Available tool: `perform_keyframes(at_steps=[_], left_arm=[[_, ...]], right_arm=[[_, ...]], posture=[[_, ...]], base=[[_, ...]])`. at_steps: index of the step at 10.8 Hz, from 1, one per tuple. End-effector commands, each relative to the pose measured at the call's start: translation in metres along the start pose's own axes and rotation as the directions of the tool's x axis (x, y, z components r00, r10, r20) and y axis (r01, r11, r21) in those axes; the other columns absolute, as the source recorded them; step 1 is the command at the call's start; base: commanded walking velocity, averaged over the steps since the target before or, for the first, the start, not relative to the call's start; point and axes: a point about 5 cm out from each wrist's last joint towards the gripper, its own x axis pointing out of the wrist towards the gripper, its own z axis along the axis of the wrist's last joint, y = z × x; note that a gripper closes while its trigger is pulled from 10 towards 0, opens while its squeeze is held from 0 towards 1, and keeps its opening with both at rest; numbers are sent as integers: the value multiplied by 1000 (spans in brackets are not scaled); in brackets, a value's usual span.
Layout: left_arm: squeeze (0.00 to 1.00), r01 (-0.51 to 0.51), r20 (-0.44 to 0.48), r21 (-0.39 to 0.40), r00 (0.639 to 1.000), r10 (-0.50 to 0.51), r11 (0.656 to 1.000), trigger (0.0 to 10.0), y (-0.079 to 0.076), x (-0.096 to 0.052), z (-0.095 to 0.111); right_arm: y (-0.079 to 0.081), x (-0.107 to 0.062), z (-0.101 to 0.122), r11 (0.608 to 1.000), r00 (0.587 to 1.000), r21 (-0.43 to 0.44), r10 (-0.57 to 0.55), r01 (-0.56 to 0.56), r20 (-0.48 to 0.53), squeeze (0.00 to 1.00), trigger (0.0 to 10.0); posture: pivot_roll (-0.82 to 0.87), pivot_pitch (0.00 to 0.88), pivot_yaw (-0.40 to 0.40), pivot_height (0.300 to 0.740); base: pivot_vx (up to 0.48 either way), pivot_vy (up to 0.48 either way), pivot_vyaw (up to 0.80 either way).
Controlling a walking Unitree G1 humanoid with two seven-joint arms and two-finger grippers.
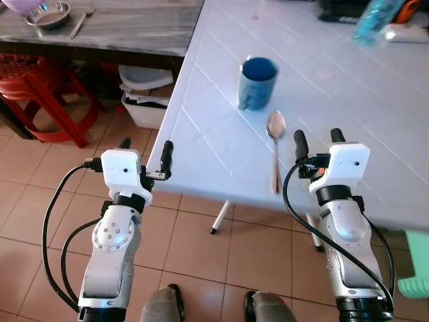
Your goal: Setting the table
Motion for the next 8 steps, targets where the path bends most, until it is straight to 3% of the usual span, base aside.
perform_keyframes(at_steps=[1,2,6,8], left_arm=[[0,-8,0,2,1000,8,1000,10000,1,-1,0],[0,-22,3,-13,1000,22,1000,10000,2,-2,0],[0,-14,-10,-2,1000,14,1000,10000,4,-6,-1],[0,-4,-19,11,1000,4,1000,10000,8,-7,-3]], right_arm=[[0,0,0,1000,1000,-2,3,-3,3,0,10000],[1,0,0,1000,1000,-2,4,-4,0,0,10000],[4,-6,-6,1000,999,18,-1,1,-33,0,10000],[7,-12,-15,997,995,81,-4,11,-95,0,10000]], posture=[[-33,181,23,740],[-32,185,21,740],[-27,195,17,740],[-26,201,18,740]], base=[[315,0,431],[0,0,756],[0,0,0],[0,0,0]])
